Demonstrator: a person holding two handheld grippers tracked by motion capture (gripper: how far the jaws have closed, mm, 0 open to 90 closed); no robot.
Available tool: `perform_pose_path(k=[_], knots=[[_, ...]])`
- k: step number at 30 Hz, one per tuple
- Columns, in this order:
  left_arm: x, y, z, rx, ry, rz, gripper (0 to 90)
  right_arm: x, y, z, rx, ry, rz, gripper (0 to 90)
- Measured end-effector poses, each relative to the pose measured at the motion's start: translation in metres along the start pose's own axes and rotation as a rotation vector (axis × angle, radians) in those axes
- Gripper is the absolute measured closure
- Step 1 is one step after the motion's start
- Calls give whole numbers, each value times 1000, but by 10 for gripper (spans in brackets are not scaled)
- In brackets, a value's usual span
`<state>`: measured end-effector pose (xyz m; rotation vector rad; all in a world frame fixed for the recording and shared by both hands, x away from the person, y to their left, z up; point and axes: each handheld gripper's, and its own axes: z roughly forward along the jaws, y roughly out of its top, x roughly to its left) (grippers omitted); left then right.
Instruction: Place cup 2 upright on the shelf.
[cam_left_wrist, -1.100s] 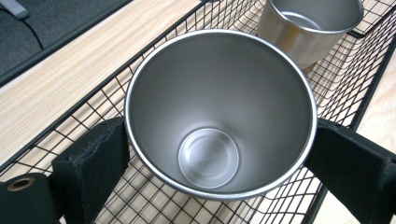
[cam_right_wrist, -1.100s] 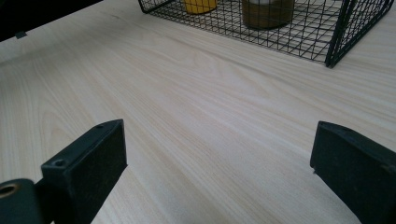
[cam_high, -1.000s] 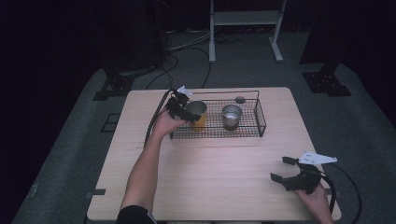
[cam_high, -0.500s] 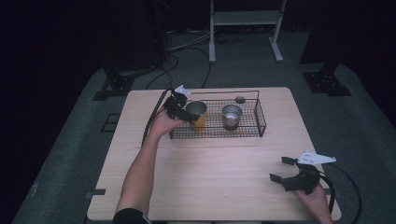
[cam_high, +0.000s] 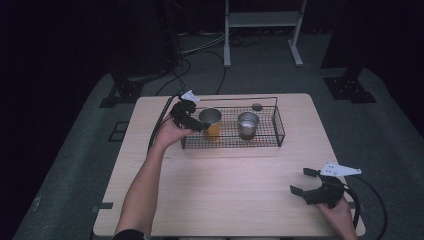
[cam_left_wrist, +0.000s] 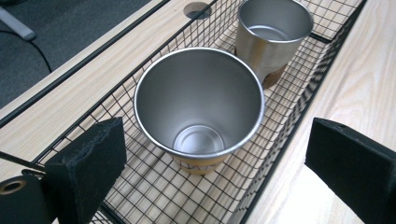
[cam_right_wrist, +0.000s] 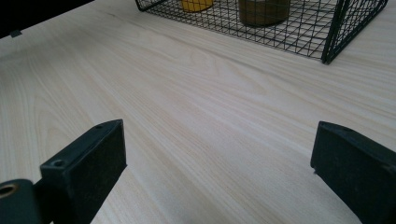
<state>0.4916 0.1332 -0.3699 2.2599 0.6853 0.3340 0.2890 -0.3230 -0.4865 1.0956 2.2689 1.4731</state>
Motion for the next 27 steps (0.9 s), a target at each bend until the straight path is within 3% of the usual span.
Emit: perform_pose_path(k=[12,20,27], knots=[[-11,-7,-20,-23,-8,26,43,0,1,1,4,-4,-5,27],[-15,-15,-32,-68,-30,2,43,2,1,3,12,1,-7,27],[-21,-21,-38,-68,-26,17,43,2,1,4,13,2,-8,27]])
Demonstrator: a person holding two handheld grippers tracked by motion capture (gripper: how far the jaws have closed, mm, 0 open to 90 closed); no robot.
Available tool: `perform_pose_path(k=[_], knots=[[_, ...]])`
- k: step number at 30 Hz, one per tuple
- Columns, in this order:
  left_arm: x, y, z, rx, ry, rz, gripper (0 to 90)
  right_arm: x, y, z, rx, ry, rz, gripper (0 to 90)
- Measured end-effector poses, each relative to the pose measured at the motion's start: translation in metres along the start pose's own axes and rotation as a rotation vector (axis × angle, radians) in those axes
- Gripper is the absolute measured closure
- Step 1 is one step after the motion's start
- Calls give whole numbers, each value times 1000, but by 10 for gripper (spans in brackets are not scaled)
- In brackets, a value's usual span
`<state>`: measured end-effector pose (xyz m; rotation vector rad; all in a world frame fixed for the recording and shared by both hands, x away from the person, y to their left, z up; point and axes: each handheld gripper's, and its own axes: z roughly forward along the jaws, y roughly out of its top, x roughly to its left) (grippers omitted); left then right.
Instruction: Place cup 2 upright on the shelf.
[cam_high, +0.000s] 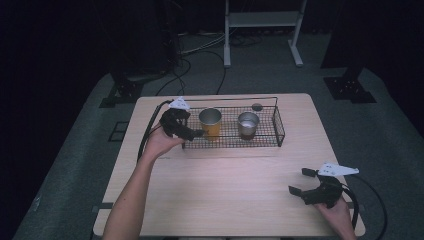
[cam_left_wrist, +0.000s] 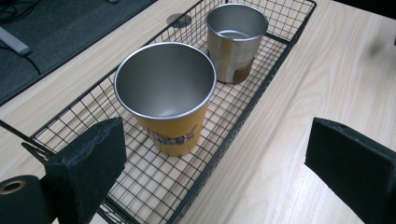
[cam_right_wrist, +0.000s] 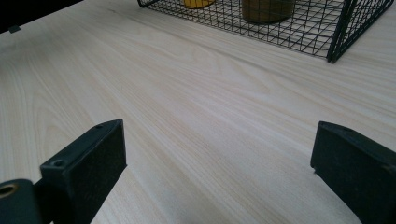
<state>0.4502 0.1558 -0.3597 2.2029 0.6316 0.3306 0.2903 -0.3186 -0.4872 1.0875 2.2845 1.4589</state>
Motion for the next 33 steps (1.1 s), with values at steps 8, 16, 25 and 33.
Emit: perform_pose_path(k=[8,16,25,33], knots=[[-6,-11,-5,-12,2,-9,43,0,0,0,-2,-4,-2,27],[-10,-23,-14,-26,13,-15,43,0,0,1,0,-6,-1,27],[-15,-33,-24,-42,17,-16,43,-1,0,1,0,-6,0,27],[-22,-40,-29,-49,10,-16,43,0,0,2,3,-6,-1,27]])
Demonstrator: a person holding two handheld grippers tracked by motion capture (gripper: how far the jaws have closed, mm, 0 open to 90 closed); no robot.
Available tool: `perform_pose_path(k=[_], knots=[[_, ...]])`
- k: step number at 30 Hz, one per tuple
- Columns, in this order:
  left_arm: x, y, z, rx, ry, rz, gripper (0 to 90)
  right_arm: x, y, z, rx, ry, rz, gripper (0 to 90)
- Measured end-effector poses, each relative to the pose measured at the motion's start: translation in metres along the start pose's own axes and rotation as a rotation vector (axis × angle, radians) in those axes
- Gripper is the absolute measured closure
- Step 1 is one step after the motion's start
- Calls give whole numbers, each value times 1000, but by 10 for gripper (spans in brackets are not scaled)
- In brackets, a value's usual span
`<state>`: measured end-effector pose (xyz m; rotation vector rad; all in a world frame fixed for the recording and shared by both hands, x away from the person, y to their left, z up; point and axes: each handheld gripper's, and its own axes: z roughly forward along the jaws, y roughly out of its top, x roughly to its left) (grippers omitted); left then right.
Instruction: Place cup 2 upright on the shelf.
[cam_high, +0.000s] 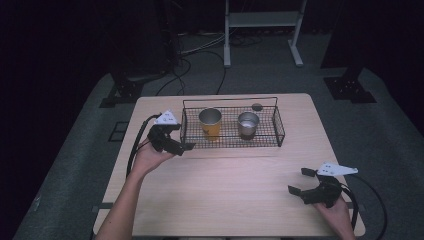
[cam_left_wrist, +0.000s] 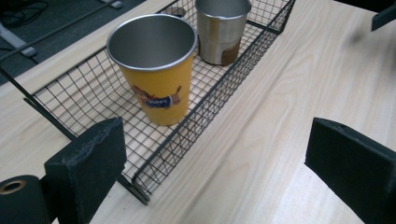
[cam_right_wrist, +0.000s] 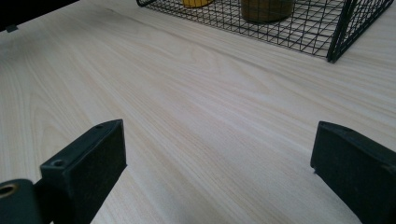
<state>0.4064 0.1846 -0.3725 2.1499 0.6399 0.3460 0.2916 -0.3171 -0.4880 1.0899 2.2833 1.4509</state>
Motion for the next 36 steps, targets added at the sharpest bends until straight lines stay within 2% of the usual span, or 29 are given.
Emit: perform_pose_path(k=[4,22,36], knots=[[-1,-8,-1,-17,-4,-24,43,0,0,1,4,1,0,27],[-9,-30,-12,-27,6,-28,43,1,0,3,10,1,-4,27],[-16,-51,-20,-48,4,-48,43,2,-1,5,16,1,-4,27]])
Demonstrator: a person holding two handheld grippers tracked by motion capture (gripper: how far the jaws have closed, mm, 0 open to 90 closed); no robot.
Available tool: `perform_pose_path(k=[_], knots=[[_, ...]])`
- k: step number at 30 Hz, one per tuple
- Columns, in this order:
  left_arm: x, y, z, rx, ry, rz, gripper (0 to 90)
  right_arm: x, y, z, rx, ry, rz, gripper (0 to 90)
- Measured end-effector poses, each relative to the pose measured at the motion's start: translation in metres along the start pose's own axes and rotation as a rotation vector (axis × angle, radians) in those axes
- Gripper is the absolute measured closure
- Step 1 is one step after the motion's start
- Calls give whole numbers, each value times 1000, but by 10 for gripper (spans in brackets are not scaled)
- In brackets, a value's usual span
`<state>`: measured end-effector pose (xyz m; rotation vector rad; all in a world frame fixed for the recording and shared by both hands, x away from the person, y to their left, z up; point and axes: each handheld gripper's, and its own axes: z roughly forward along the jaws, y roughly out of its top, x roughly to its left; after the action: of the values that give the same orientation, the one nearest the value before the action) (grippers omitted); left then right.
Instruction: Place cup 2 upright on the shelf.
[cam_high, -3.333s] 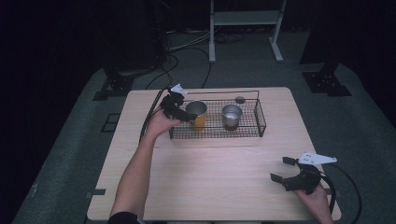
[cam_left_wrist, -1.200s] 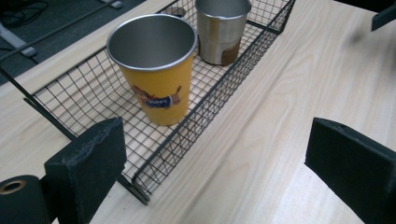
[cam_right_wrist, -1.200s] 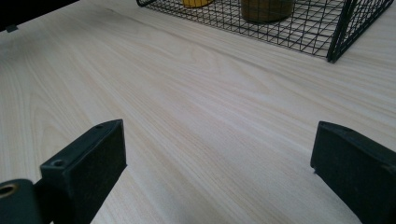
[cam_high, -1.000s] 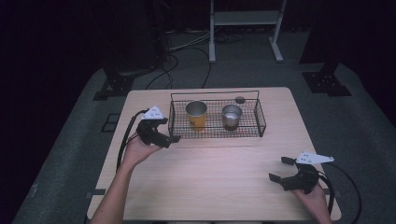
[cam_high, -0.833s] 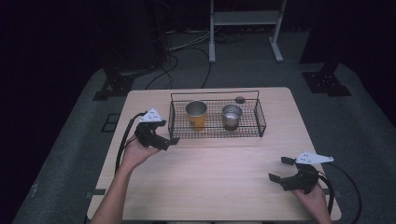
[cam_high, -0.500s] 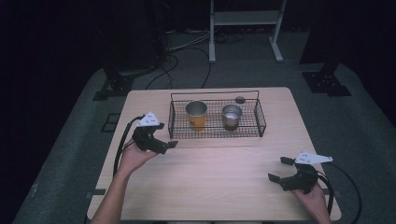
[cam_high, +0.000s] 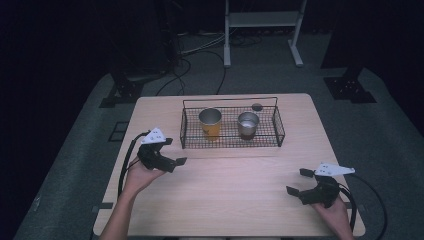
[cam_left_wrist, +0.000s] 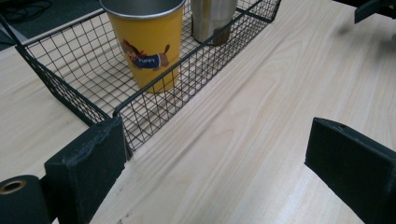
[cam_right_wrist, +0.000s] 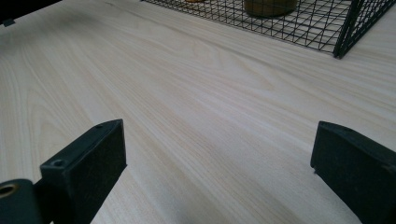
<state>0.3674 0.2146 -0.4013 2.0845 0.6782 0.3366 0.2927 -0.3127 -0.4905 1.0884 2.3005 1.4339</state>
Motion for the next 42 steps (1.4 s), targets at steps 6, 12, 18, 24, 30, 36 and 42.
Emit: perform_pose_path(k=[6,12,18,24,30,36,42], knots=[[0,-9,-4,-7,4,-18,43,2,-1,0,1,1,1,27],[0,-18,-8,-8,10,-27,43,2,-1,1,1,-2,5,27],[1,-27,-12,-13,14,-43,43,2,-1,0,-2,-6,3,29],[-1,-37,-13,-10,23,-50,43,1,-4,-2,-1,-8,11,36],[-2,-43,-16,-17,32,-55,43,-1,-5,-5,-5,-16,11,39],[-4,-49,-17,-16,37,-60,43,0,-6,-7,-9,-21,10,40],[-6,-58,-15,-18,41,-73,43,0,-6,-7,-10,-21,7,40]])
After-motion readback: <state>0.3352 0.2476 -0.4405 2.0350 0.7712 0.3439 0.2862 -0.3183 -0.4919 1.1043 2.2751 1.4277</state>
